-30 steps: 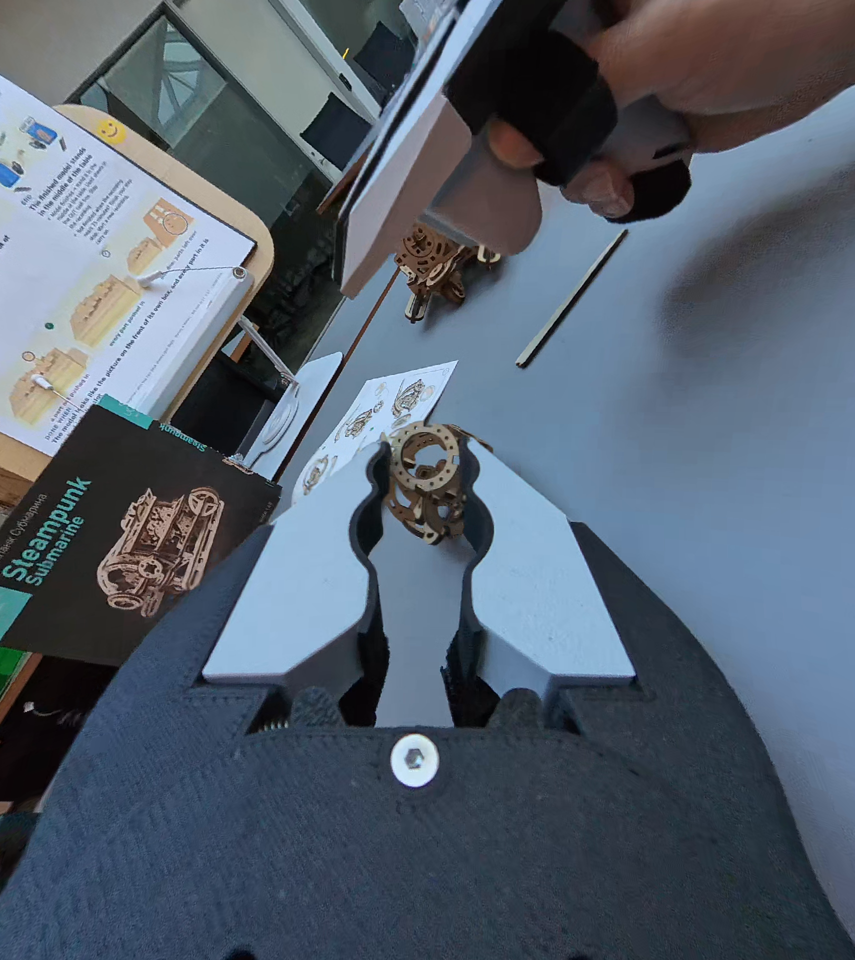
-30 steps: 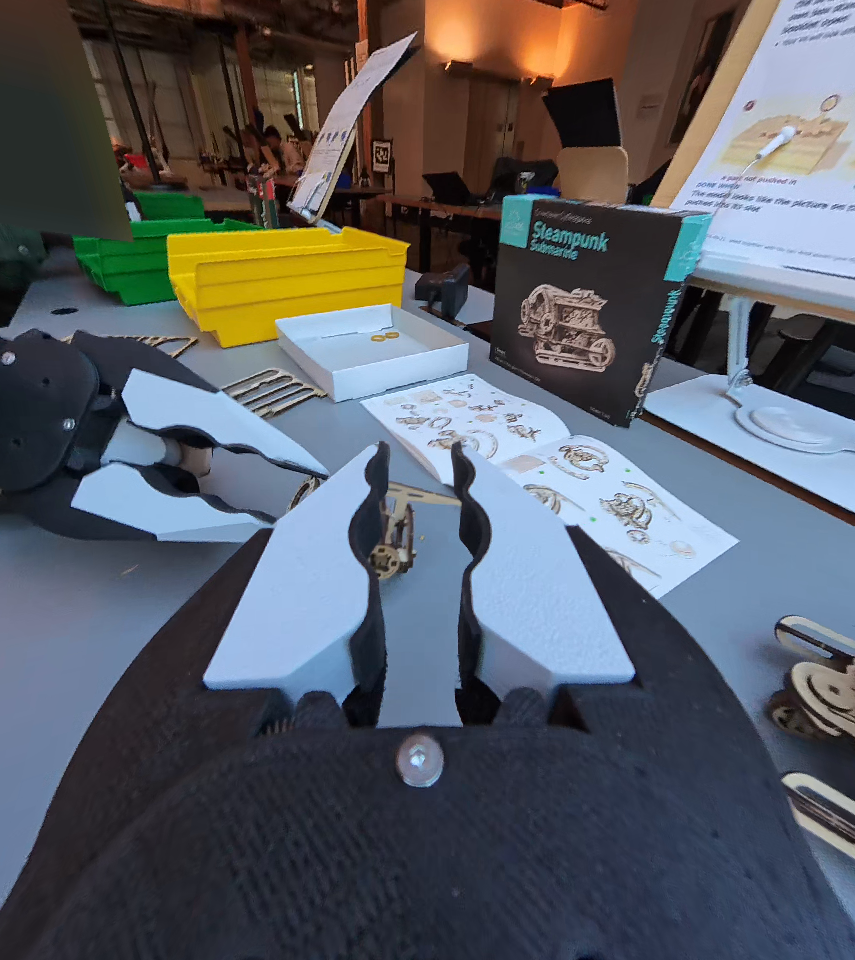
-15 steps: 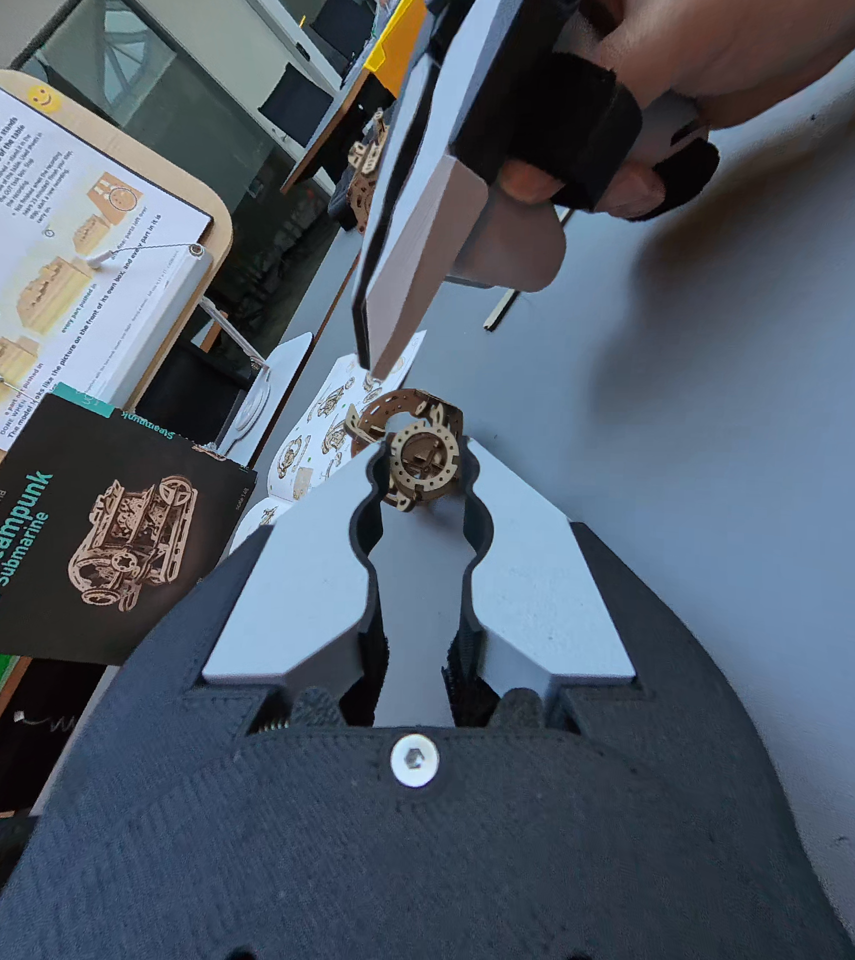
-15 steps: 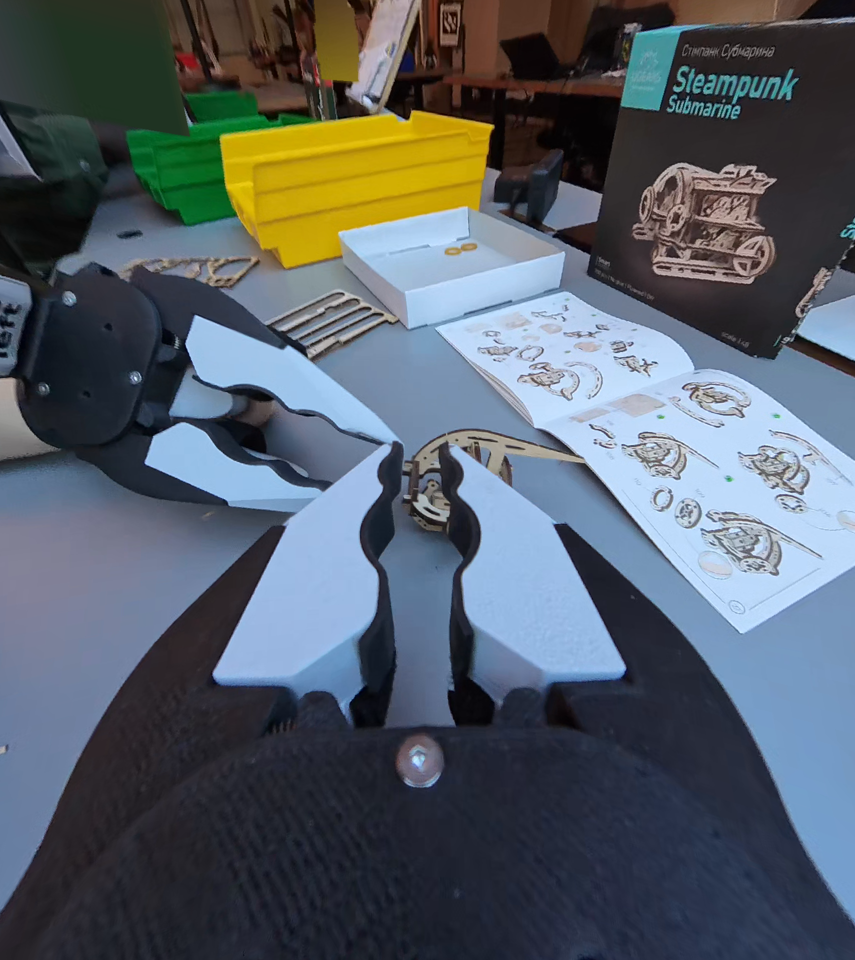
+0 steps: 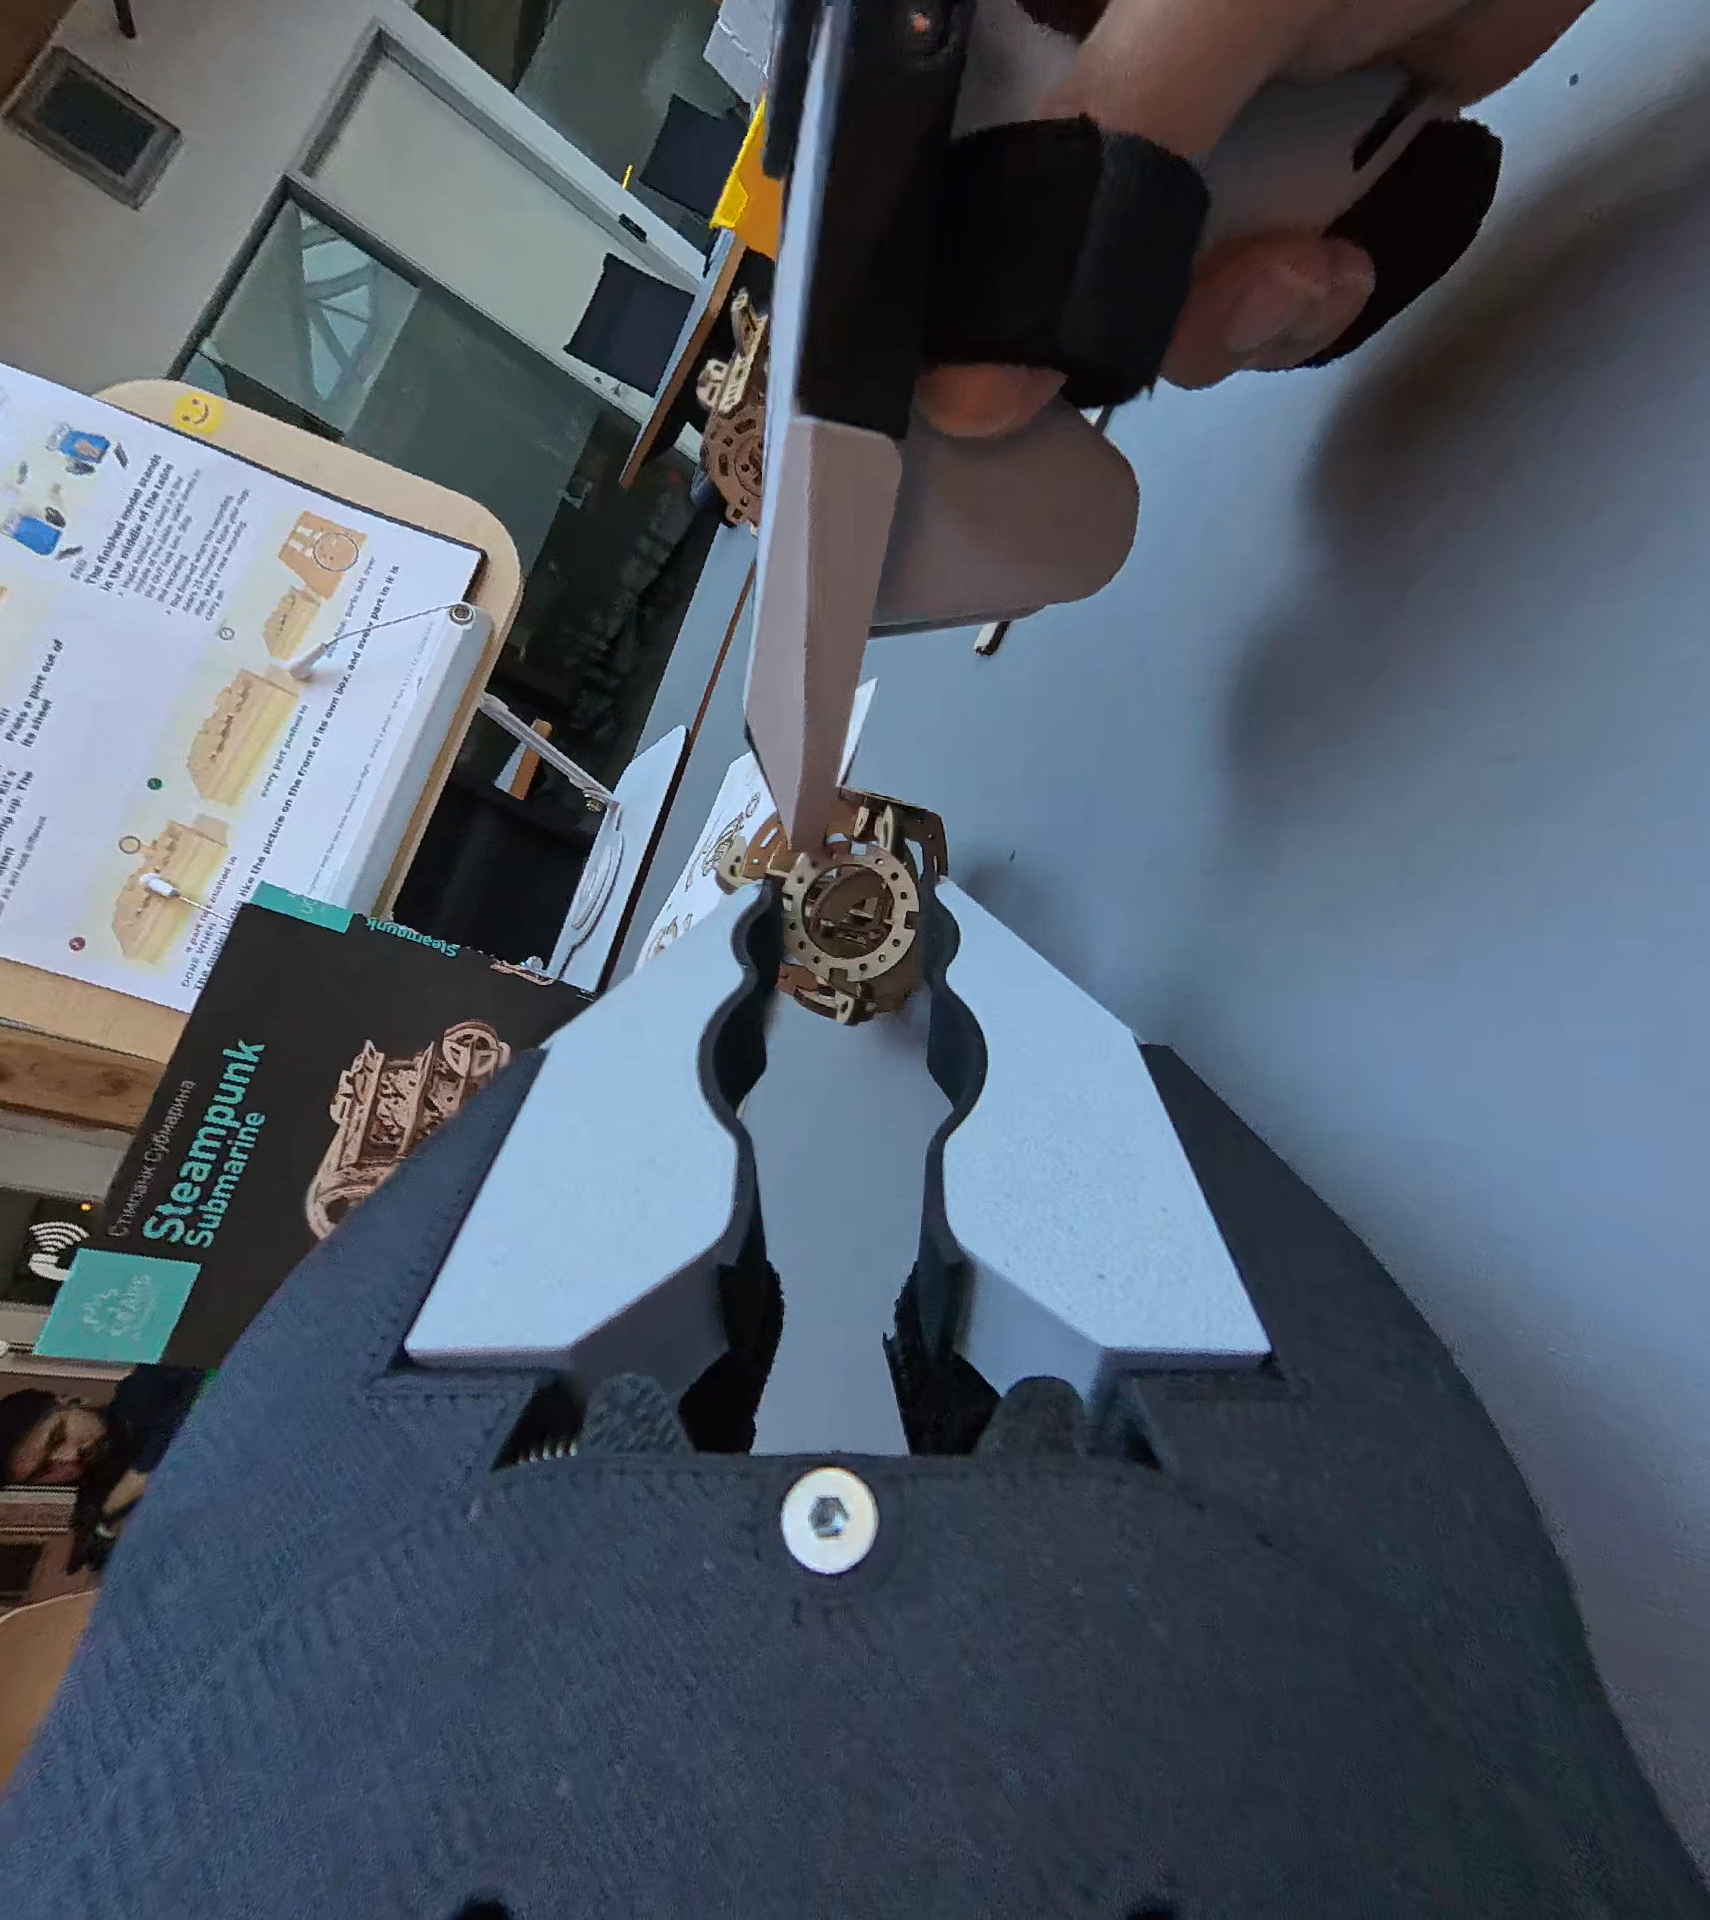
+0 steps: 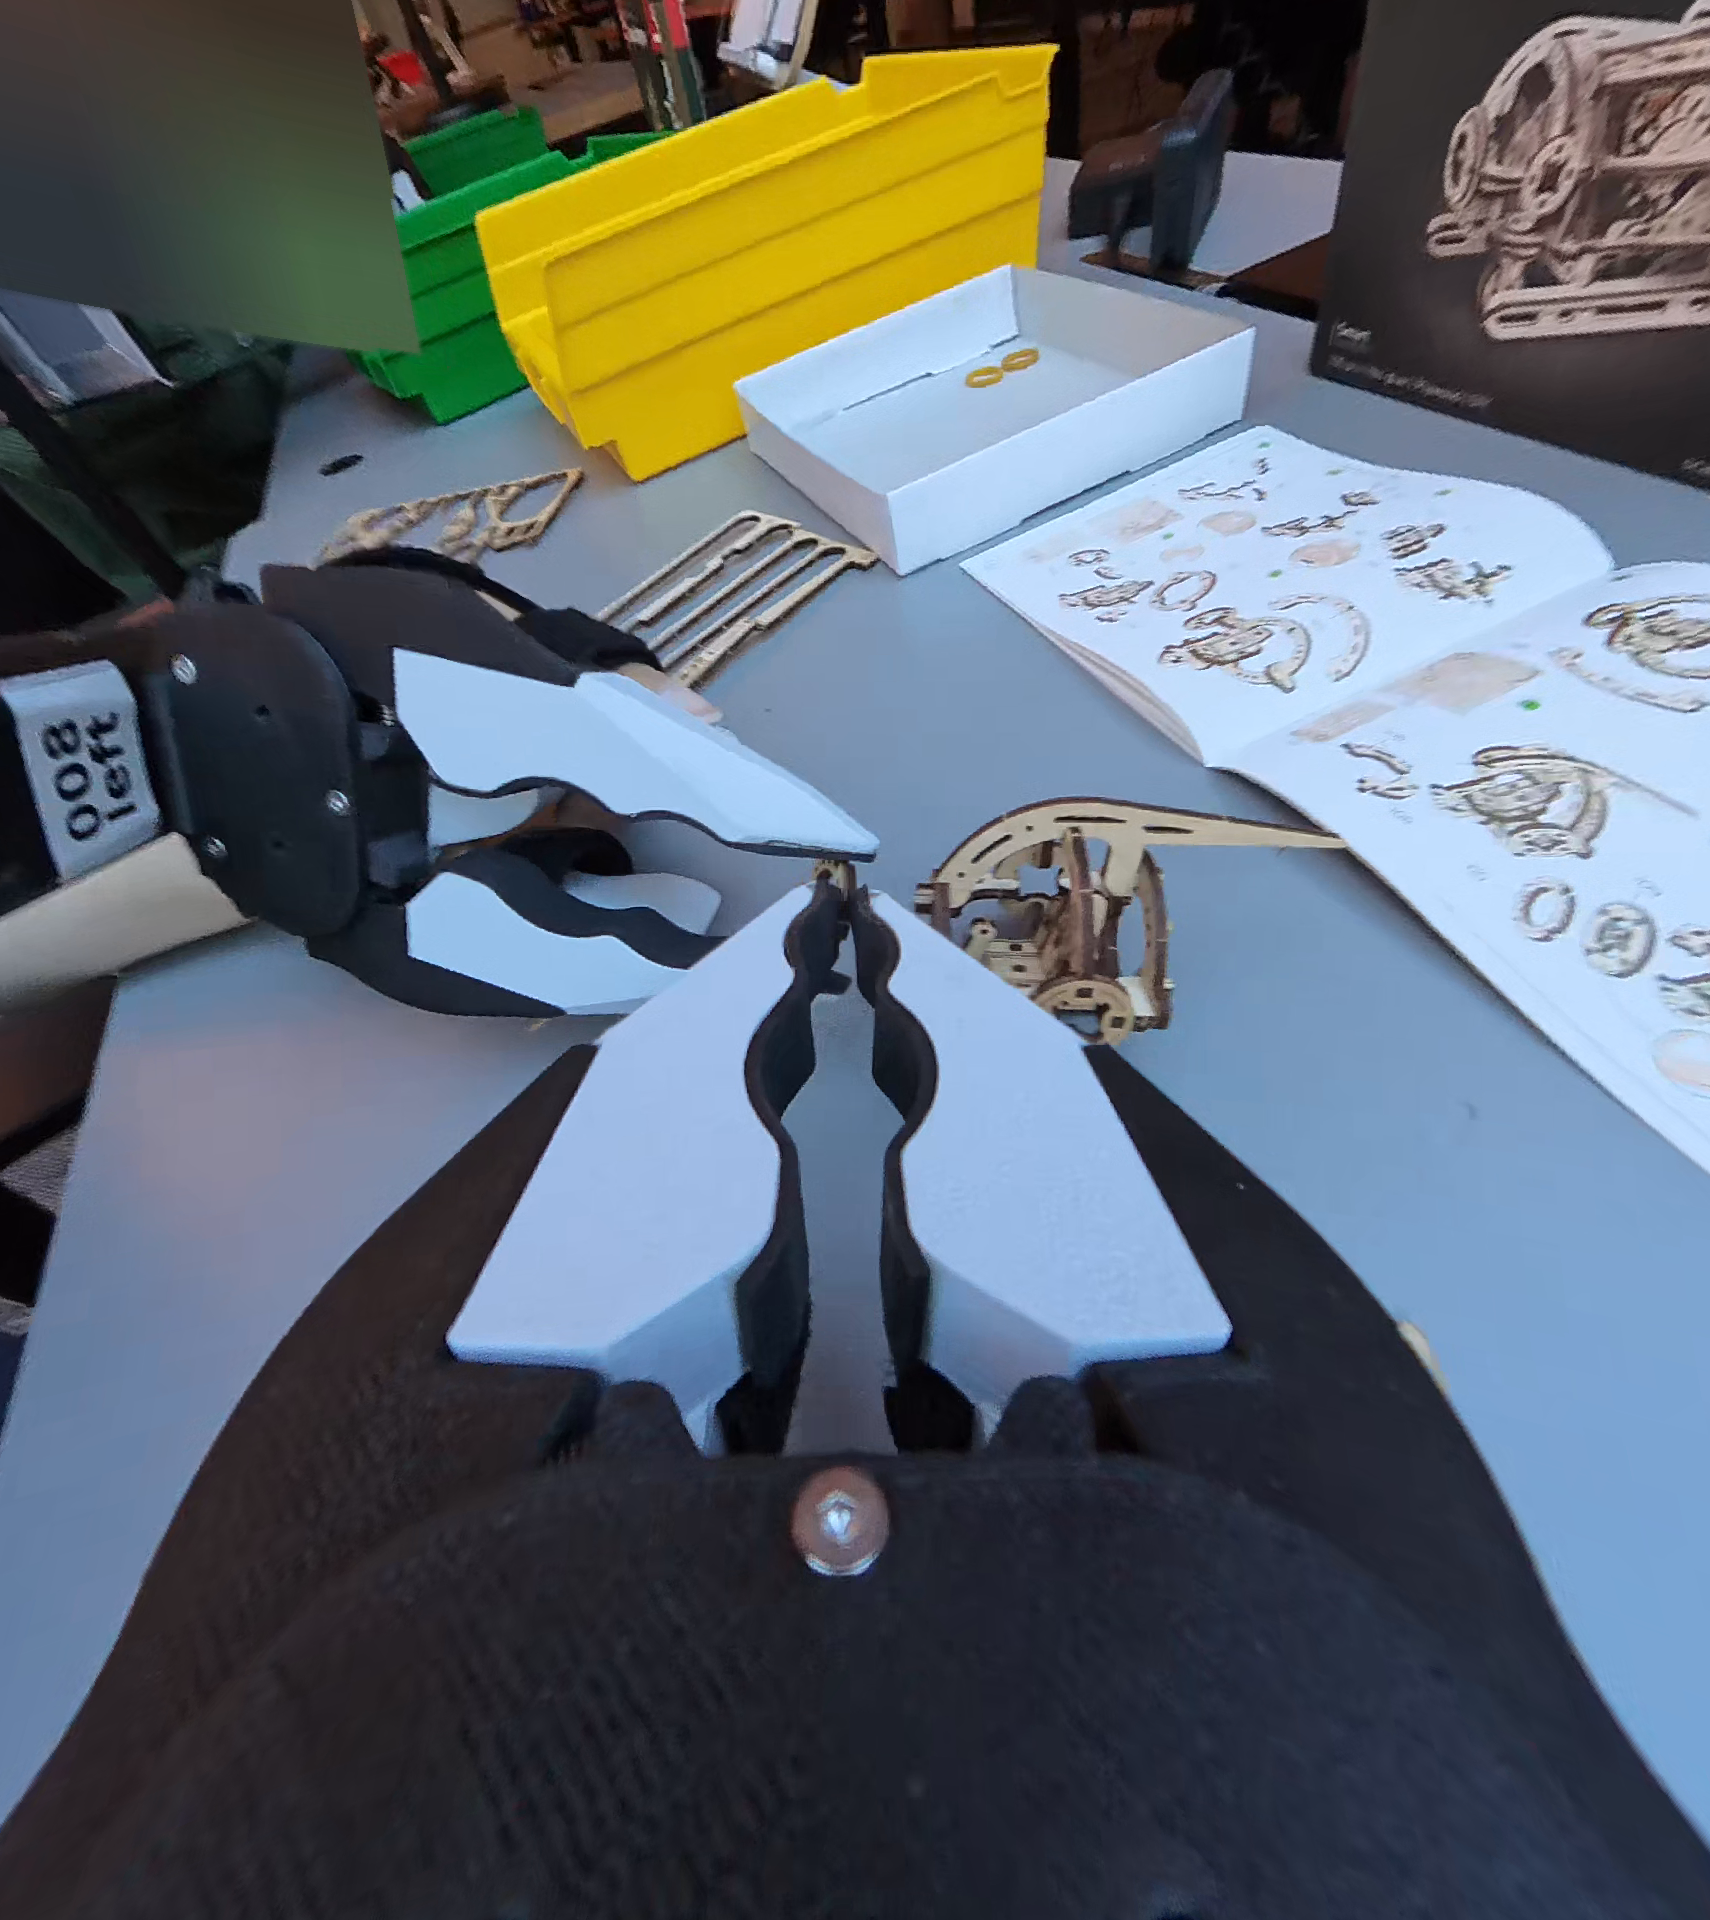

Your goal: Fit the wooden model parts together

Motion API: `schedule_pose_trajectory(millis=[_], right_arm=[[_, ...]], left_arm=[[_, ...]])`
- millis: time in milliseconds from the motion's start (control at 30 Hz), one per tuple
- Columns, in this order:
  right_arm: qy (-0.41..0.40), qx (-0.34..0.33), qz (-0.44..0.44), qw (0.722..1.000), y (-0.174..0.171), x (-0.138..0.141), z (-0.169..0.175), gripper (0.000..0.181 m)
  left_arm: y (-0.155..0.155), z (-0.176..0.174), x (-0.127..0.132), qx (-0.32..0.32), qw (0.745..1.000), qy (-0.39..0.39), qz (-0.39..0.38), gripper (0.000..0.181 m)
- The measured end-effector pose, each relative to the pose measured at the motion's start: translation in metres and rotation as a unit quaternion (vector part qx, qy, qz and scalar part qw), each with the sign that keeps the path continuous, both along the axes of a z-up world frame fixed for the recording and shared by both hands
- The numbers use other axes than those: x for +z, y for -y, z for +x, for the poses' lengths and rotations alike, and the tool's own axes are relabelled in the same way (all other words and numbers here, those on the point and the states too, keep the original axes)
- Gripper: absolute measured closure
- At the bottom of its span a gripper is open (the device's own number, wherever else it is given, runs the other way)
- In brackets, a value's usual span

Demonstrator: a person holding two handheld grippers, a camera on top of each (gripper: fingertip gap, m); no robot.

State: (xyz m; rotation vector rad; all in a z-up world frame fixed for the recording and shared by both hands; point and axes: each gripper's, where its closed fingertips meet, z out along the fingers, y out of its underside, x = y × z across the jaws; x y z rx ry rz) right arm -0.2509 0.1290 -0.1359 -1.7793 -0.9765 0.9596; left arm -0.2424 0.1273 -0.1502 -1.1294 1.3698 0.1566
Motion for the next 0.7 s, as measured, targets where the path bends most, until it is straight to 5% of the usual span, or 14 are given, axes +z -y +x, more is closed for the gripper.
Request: schedule_pose_trajectory(millis=[700], right_arm=[[0.036, -0.006, -0.002, 0.999, 0.007, -0.009, -0.009, 0.179]], left_arm=[[0.009, -0.003, -0.001, -0.018, 0.999, -0.026, 0.025, 0.156]])
